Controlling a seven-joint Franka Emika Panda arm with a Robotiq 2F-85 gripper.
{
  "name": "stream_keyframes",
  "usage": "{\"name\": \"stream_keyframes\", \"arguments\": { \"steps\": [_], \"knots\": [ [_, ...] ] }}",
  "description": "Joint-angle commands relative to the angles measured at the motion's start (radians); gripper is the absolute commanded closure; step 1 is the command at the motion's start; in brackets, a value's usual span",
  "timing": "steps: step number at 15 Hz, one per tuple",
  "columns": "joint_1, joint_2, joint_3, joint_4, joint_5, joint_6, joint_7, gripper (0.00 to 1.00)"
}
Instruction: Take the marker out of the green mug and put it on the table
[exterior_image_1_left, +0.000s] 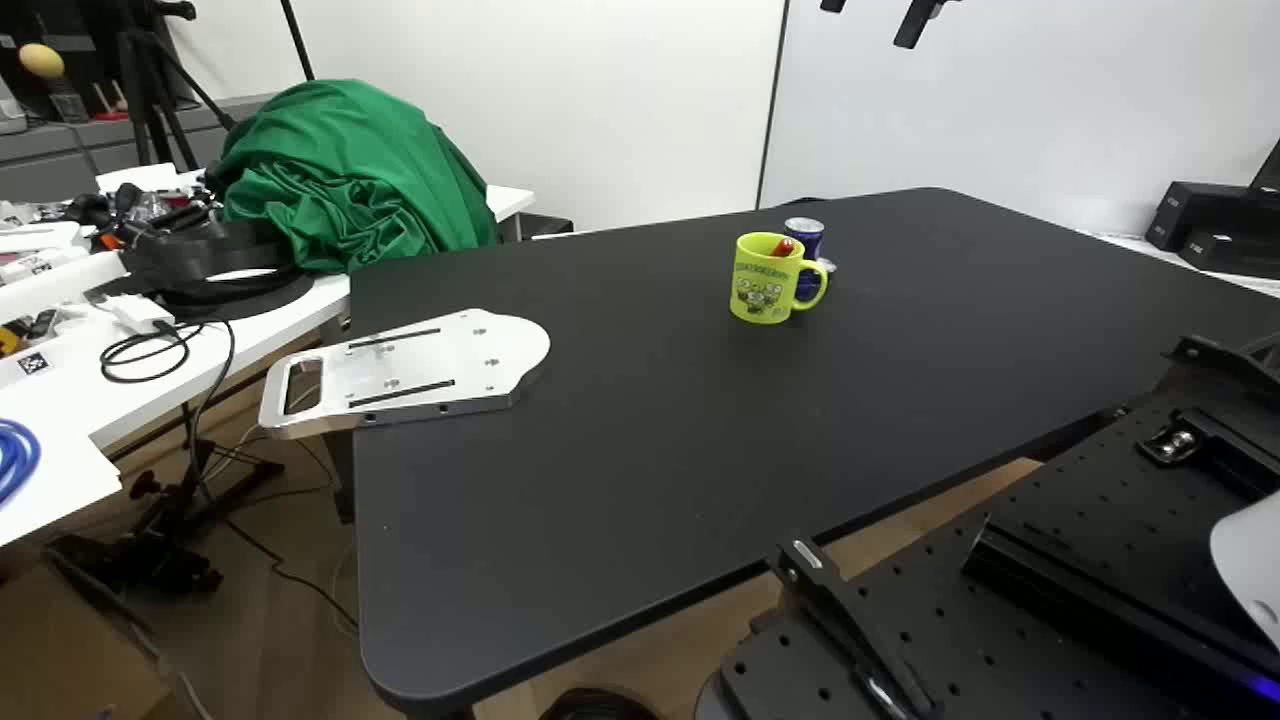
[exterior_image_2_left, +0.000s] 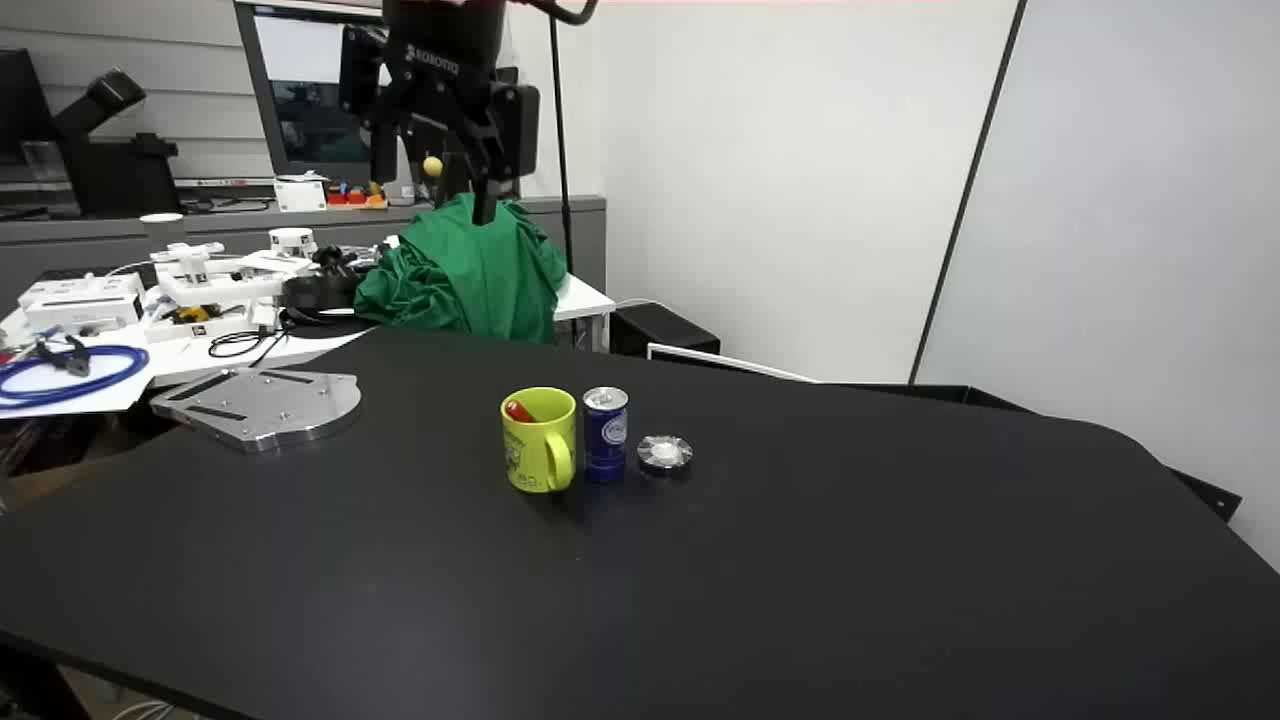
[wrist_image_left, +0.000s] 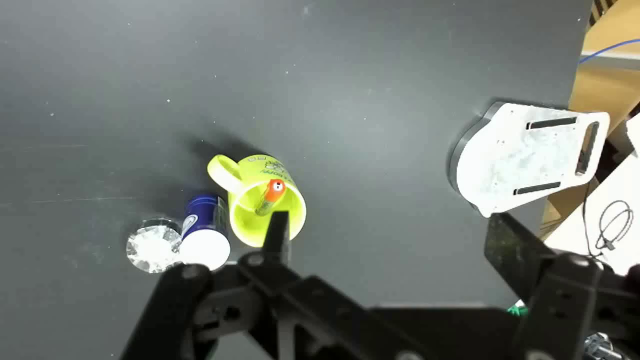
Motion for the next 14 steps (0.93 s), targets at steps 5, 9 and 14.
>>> {"name": "stream_keyframes", "arguments": {
  "steps": [5,9,14],
  "knots": [
    [-0.020,0.001,0.019,0.002,0.007,-0.004,-0.005,0.00],
    [-0.020,0.001,0.019,0.002,0.007,-0.004,-0.005,0.00],
    [-0.018,0.121,0.012,0.111,0.039,-0.022,0.001,0.00]
  ]
}}
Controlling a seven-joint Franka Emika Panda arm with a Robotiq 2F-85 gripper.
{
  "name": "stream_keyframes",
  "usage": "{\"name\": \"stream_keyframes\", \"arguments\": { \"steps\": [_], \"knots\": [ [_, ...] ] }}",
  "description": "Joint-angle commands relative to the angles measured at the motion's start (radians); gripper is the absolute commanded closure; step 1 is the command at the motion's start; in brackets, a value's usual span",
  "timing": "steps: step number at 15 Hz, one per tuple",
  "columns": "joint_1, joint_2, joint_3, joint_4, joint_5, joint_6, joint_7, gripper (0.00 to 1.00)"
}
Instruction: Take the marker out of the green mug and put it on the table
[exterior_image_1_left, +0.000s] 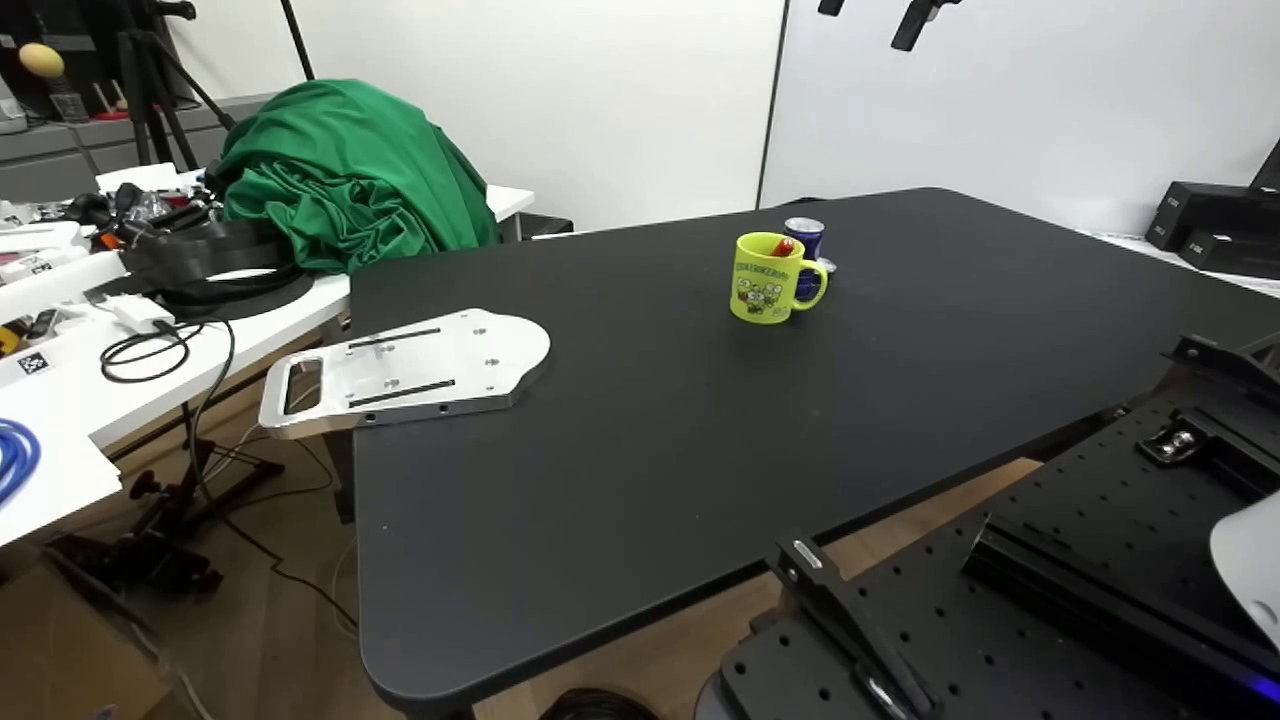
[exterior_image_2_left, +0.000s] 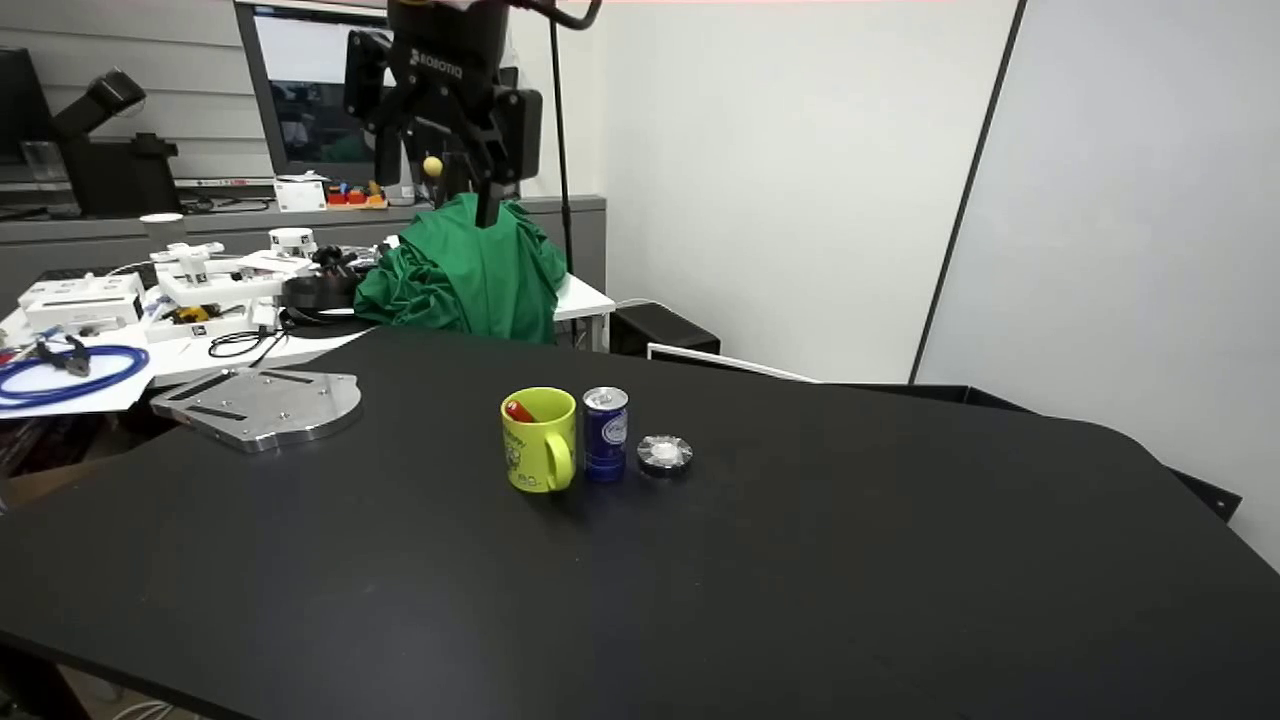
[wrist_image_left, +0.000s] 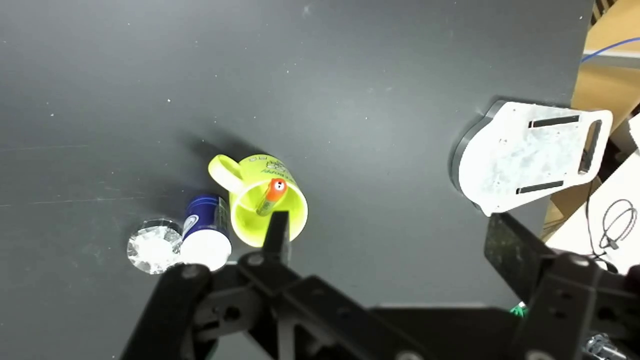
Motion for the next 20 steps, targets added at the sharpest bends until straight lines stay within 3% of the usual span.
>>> {"name": "stream_keyframes", "arguments": {
  "steps": [1,5,10,15,20],
  "knots": [
    [-0.027,0.131,-0.012,0.153,0.028,-0.057,-0.012,0.00],
    [-0.068,0.302,0.000,0.330,0.021,-0.114,0.051,0.00],
    [-0.120,0.539,0.015,0.555,-0.019,-0.321,0.182,0.00],
    [-0.168,0.750,0.030,0.725,0.000,-0.505,0.204,0.00],
    [-0.193,0.891,0.051,0.813,0.017,-0.523,0.233,0.00]
  ]
}}
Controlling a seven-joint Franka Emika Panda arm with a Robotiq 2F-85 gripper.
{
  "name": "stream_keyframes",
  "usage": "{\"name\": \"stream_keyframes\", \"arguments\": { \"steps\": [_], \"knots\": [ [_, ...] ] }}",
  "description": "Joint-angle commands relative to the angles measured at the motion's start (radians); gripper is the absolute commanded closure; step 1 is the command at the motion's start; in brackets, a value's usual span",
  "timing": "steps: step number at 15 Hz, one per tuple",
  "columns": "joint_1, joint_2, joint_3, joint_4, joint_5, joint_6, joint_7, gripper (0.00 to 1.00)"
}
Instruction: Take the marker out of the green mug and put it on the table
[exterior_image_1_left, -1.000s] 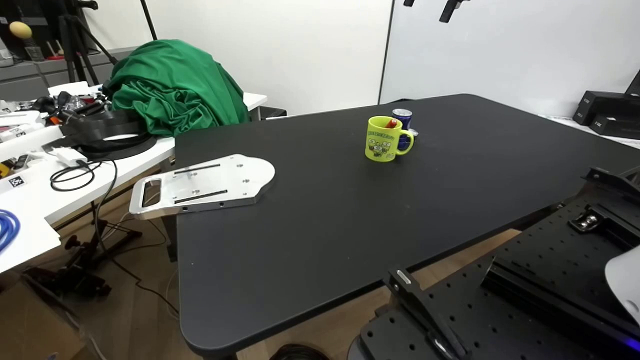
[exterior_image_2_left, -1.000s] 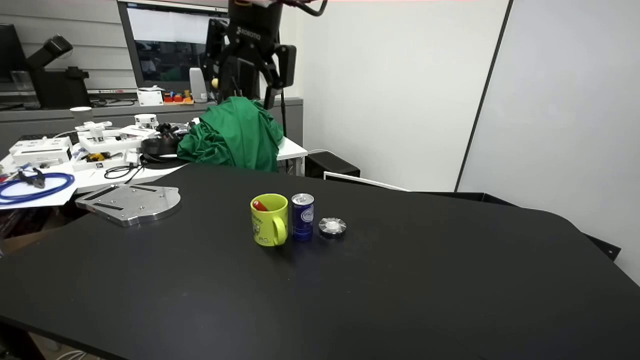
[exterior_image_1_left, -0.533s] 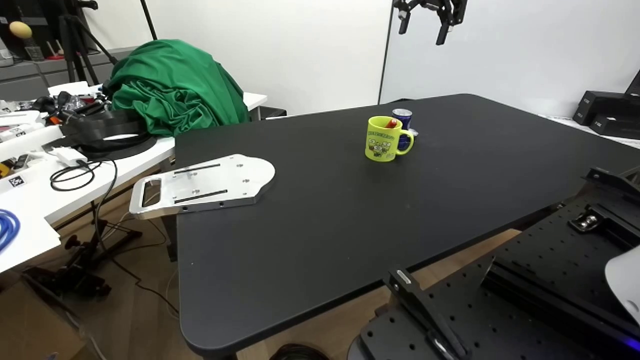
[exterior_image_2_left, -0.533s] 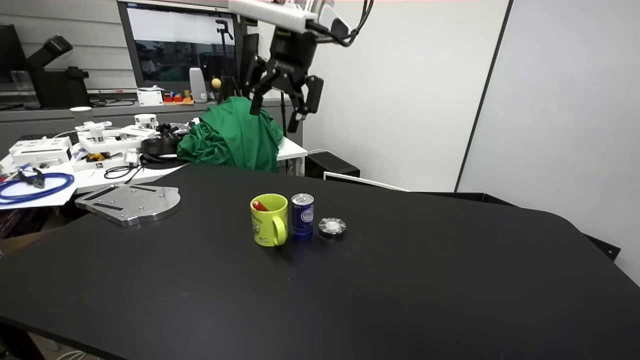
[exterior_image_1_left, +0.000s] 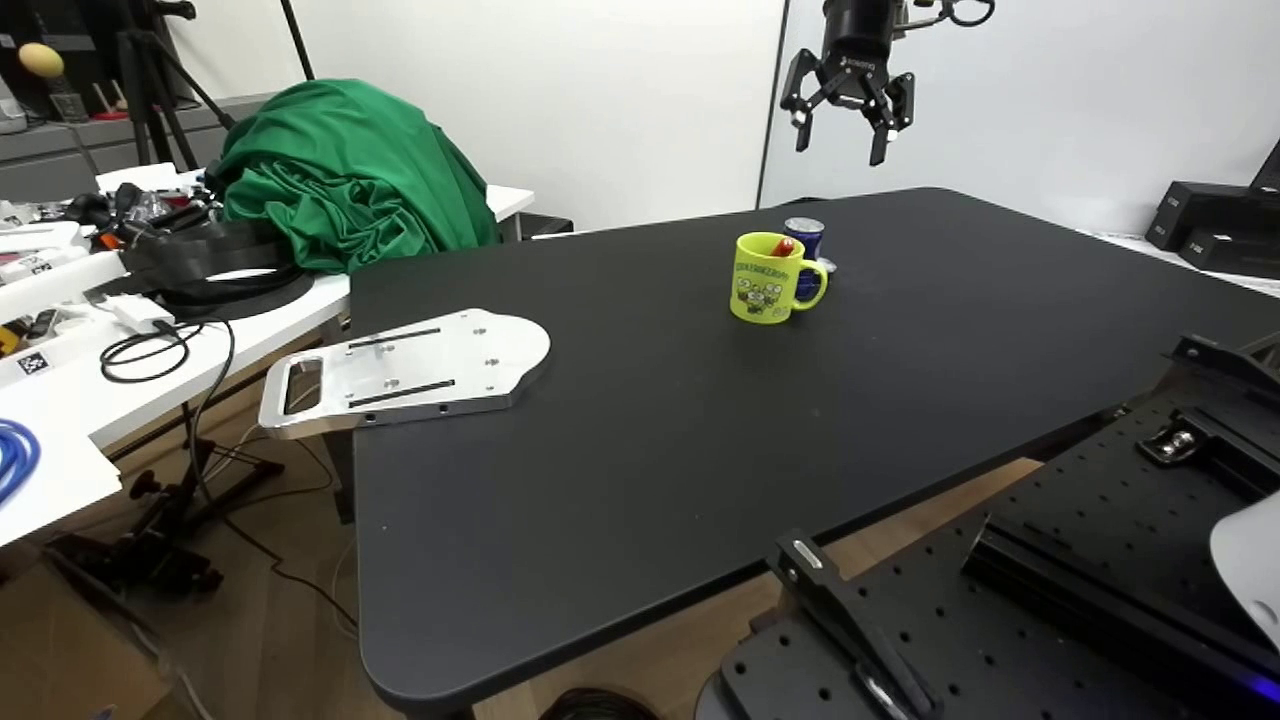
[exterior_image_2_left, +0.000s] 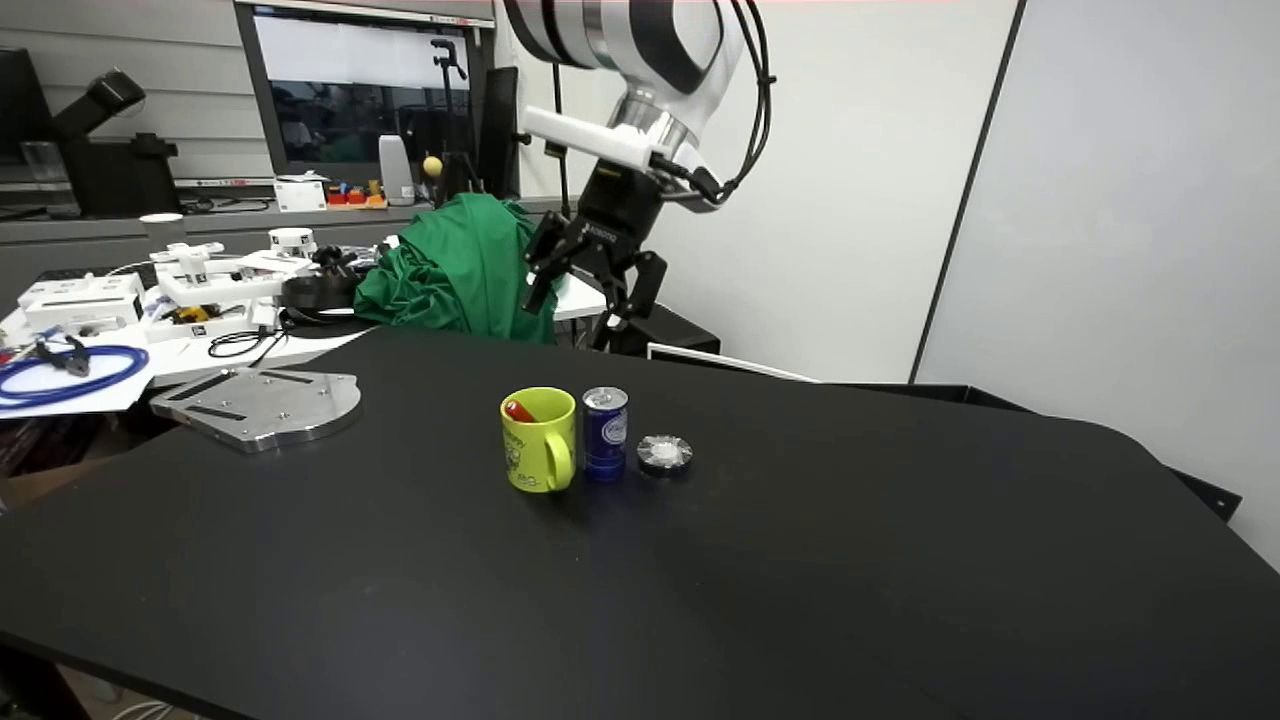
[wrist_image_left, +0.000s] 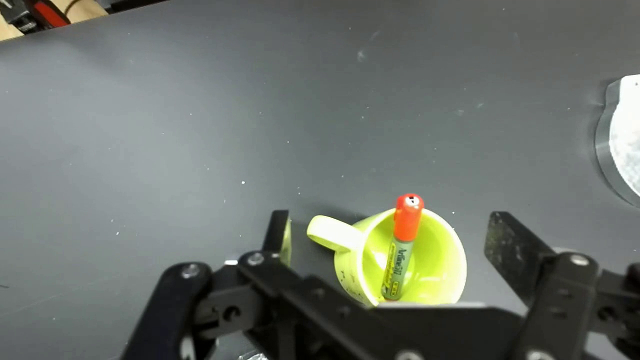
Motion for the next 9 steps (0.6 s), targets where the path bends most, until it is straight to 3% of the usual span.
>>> {"name": "stream_keyframes", "arguments": {
  "steps": [1,9],
  "knots": [
    [-0.017,0.098,0.032,0.098,0.006,-0.045,0.066,0.00],
    [0.049,0.140,0.097,0.048,0.014,-0.002,0.148,0.00]
  ]
}}
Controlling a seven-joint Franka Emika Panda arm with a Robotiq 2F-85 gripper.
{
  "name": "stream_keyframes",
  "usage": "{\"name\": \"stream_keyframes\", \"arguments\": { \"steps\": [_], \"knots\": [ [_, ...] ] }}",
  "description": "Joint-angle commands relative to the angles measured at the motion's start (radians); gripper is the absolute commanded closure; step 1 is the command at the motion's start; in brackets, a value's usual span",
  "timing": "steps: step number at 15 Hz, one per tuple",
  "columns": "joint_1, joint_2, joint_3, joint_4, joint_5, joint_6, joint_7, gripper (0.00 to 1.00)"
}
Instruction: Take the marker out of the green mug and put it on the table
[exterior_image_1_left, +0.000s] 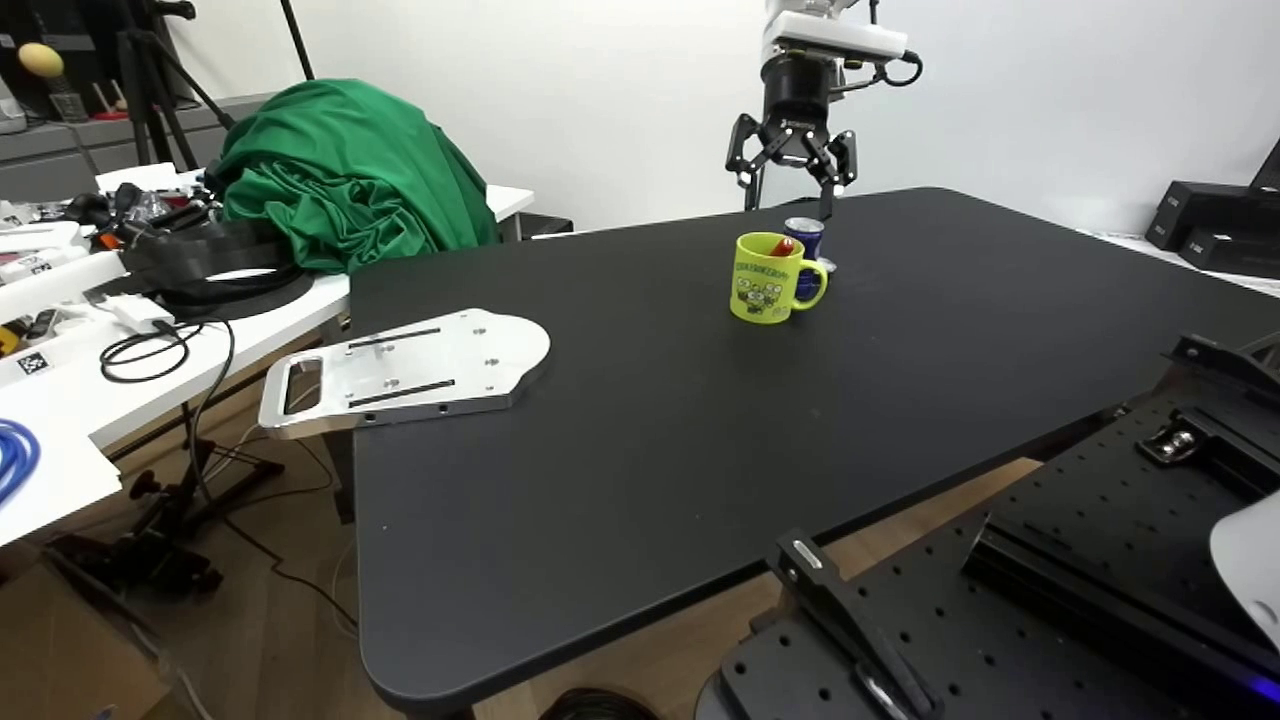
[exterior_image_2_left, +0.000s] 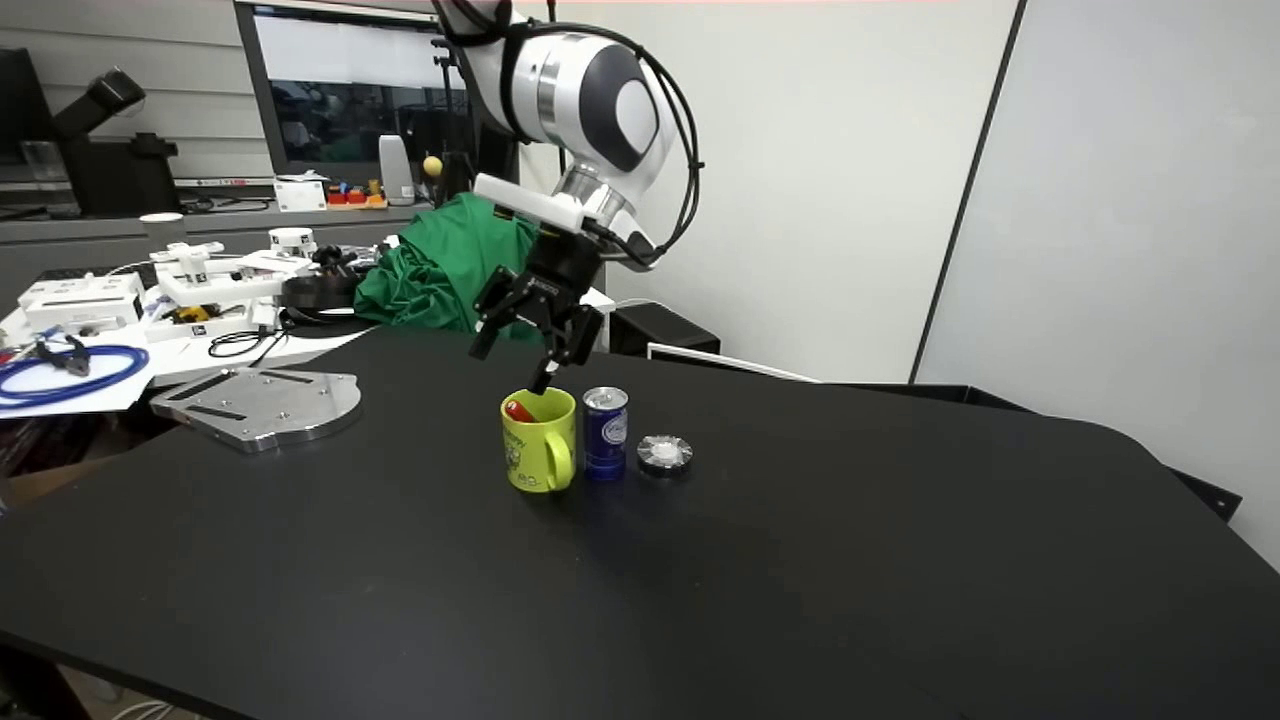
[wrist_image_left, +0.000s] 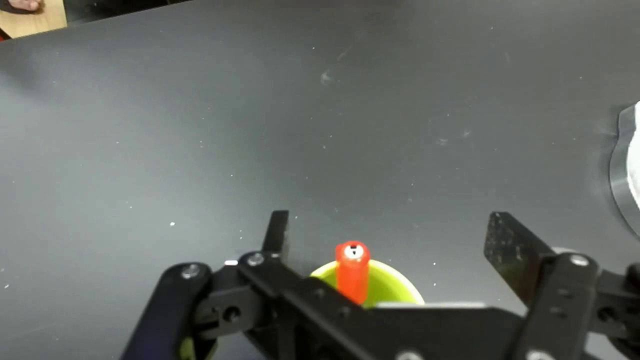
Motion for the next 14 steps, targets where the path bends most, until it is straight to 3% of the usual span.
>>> {"name": "stream_keyframes", "arguments": {
  "steps": [1,14],
  "knots": [
    [0.022,0.009,0.013,-0.004,0.007,0.004,0.066,0.00],
    [0.029,0.053,0.008,0.007,0.004,0.021,0.101,0.00]
  ]
}}
